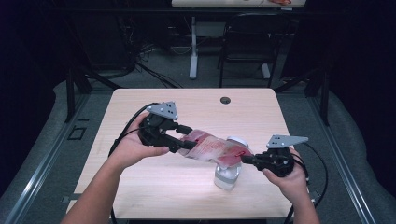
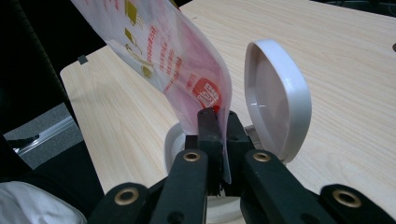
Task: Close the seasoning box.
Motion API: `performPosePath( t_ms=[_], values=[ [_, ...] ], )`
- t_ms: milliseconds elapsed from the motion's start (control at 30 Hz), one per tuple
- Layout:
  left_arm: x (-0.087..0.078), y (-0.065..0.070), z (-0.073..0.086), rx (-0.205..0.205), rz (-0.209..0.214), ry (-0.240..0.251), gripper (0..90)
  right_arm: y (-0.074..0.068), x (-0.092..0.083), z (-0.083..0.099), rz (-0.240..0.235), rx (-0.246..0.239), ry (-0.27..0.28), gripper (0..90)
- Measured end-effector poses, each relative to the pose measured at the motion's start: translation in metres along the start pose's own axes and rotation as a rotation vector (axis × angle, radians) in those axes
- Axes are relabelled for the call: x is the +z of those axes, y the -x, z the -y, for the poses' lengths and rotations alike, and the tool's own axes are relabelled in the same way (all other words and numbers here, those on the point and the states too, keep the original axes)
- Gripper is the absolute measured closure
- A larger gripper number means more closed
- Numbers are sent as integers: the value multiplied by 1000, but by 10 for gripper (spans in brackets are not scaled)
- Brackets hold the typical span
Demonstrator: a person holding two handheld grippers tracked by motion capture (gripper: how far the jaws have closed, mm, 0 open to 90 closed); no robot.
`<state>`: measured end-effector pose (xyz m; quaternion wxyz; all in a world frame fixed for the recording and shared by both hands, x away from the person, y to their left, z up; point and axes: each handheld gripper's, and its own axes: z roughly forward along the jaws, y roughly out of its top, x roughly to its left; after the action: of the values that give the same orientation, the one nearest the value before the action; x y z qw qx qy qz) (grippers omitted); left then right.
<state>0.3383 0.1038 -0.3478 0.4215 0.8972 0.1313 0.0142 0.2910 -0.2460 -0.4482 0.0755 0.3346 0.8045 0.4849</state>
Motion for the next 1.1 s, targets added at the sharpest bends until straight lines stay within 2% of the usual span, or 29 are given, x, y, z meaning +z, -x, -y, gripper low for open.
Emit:
performPosePath(
  t_ms=[133, 600, 1100],
  values=[
    [1, 0, 2, 10, -4, -13, 477, 0, 0, 0, 2, 0, -1, 895],
    [0, -1, 10, -7, -1, 10, 497, 0, 0, 0, -6, 5, 4, 895],
    [2, 0, 2, 2, -21, 0, 546, 2, 0, 2, 6, 7, -6, 894]
  ],
)
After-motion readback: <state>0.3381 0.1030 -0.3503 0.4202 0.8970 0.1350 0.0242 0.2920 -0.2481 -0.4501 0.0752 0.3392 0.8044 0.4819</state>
